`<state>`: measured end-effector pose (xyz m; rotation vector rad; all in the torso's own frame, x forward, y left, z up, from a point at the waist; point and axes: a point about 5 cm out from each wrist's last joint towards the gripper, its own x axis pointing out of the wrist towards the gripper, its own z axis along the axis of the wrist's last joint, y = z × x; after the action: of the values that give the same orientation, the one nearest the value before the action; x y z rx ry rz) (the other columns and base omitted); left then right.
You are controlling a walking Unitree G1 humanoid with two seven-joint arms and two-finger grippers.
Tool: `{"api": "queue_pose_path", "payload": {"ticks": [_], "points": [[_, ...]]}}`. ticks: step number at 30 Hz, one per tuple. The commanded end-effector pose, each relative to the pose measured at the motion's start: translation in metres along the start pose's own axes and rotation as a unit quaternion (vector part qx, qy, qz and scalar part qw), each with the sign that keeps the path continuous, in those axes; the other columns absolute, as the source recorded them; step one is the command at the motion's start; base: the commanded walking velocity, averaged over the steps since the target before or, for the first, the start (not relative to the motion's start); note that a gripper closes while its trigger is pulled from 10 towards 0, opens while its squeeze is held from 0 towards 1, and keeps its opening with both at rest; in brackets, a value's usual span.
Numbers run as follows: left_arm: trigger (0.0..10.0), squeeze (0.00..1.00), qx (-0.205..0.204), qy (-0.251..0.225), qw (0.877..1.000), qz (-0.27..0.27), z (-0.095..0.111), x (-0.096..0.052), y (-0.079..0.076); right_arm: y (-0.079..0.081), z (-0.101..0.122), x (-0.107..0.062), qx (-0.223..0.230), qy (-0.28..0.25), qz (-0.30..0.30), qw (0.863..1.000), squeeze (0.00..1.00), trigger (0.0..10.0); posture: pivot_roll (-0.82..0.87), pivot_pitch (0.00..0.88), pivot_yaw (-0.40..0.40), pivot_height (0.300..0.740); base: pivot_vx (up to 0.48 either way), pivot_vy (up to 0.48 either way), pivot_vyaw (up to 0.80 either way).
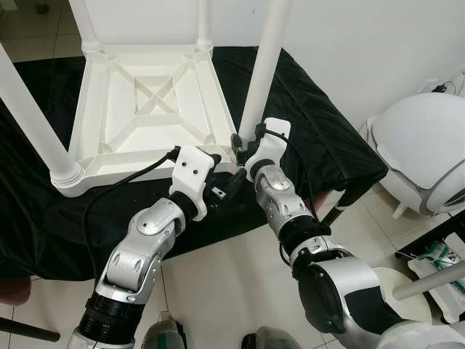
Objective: Building children table
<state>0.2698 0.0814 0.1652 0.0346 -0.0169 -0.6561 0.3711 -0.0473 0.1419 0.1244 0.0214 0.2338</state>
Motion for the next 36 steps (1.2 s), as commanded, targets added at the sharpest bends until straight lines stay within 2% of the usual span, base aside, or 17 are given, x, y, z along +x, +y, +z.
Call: {"api": "queue_pose_path", "payload": {"ticks": [1,7,8,10,11,12,13,16,17,18,20,21,23,27,30,31,36], "points": [[10.0,0.00,0.000,-0.002,1.000,-0.009,0.000,0.003,-0.003,0.014,-0.006,-0.003,0.037,0.010,0.013,0.999,0.00,0.0,-0.01,0.000,-0.034,0.740,0.000,0.000,0.00],[10.0,0.00,-0.002,-0.004,1.000,-0.007,0.000,0.004,-0.004,0.011,-0.008,-0.005,0.029,0.020,0.010,0.999,0.00,0.0,-0.01,0.000,-0.046,0.740,0.000,0.000,0.00],[10.0,0.00,-0.003,-0.005,1.000,-0.004,0.000,0.003,-0.004,0.007,-0.006,-0.006,0.016,0.016,-0.004,1.000,0.00,5.3,-0.01,0.000,-0.048,0.740,0.000,0.000,0.00],[10.0,0.00,-0.003,-0.005,1.000,-0.004,0.000,0.003,-0.004,0.007,-0.006,-0.006,0.016,0.016,-0.004,1.000,0.00,5.3,-0.01,0.000,-0.048,0.740,0.000,0.000,0.00],[10.0,0.00,-0.003,-0.005,1.000,-0.003,-0.001,0.003,-0.004,0.002,-0.004,-0.006,0.007,0.015,-0.016,1.000,0.00,10.0,-0.01,0.001,-0.050,0.740,0.000,0.000,0.00],[10.0,0.00,-0.003,-0.005,1.000,-0.003,-0.001,0.003,-0.004,0.002,-0.004,-0.006,0.007,0.015,-0.016,1.000,0.00,10.0,-0.01,0.001,-0.050,0.740,0.000,0.000,0.00],[10.0,0.00,-0.002,-0.005,1.000,-0.002,-0.001,0.003,-0.004,-0.001,-0.002,-0.007,0.014,0.007,-0.012,1.000,0.15,10.0,-0.01,0.000,-0.050,0.740,0.000,0.000,0.00],[10.0,0.00,-0.002,-0.005,1.000,-0.001,-0.001,0.003,-0.004,-0.003,0.000,-0.007,0.020,0.002,-0.008,1.000,0.15,10.0,-0.01,0.000,-0.050,0.740,0.000,0.000,0.00],[10.0,0.00,-0.002,-0.005,1.000,0.001,-0.001,0.003,-0.003,-0.009,0.005,-0.008,0.032,-0.014,0.000,0.999,1.00,10.0,-0.01,0.000,-0.048,0.740,0.000,0.000,0.00],[10.0,0.00,-0.002,-0.005,1.000,0.001,-0.001,0.003,-0.003,-0.009,0.005,-0.008,0.032,-0.014,0.000,0.999,1.00,10.0,-0.01,0.000,-0.048,0.740,0.000,0.000,0.00],[10.0,0.00,-0.002,-0.006,1.000,0.007,-0.001,0.003,-0.003,-0.028,0.018,-0.012,0.060,-0.058,0.005,0.997,1.00,10.0,-0.01,0.000,-0.048,0.740,0.000,0.000,0.00],[10.0,0.00,-0.002,-0.006,1.000,0.007,-0.001,0.003,-0.003,-0.028,0.018,-0.012,0.060,-0.058,0.005,0.997,1.00,10.0,-0.01,0.000,-0.048,0.740,0.000,0.000,0.00],[10.0,0.00,-0.001,-0.008,1.000,0.009,-0.001,0.003,-0.002,-0.038,0.025,-0.016,0.074,-0.088,0.008,0.993,1.00,10.0,-0.02,0.000,-0.046,0.740,0.000,0.000,0.00],[10.0,0.00,-0.002,-0.009,1.000,0.010,0.000,0.004,-0.002,-0.042,0.028,-0.019,0.061,-0.099,0.007,0.993,1.00,10.0,-0.02,0.000,-0.043,0.740,0.000,0.000,0.00],[10.0,0.00,0.001,-0.011,1.000,0.015,0.001,0.004,0.000,-0.046,0.034,-0.026,0.043,-0.131,0.000,0.990,1.00,10.0,-0.02,0.000,-0.040,0.740,0.000,0.000,0.00],[10.0,0.00,0.002,-0.013,1.000,0.020,0.002,0.004,0.002,-0.047,0.037,-0.031,0.027,-0.150,-0.004,0.988,0.00,10.0,-0.01,0.000,-0.041,0.740,0.000,0.000,0.00],[10.0,0.00,0.001,-0.016,0.999,0.031,0.003,0.002,0.006,-0.051,0.036,-0.047,-0.001,-0.172,-0.021,0.985,0.00,10.0,-0.01,0.000,-0.038,0.740,0.000,0.000,0.00]]}}
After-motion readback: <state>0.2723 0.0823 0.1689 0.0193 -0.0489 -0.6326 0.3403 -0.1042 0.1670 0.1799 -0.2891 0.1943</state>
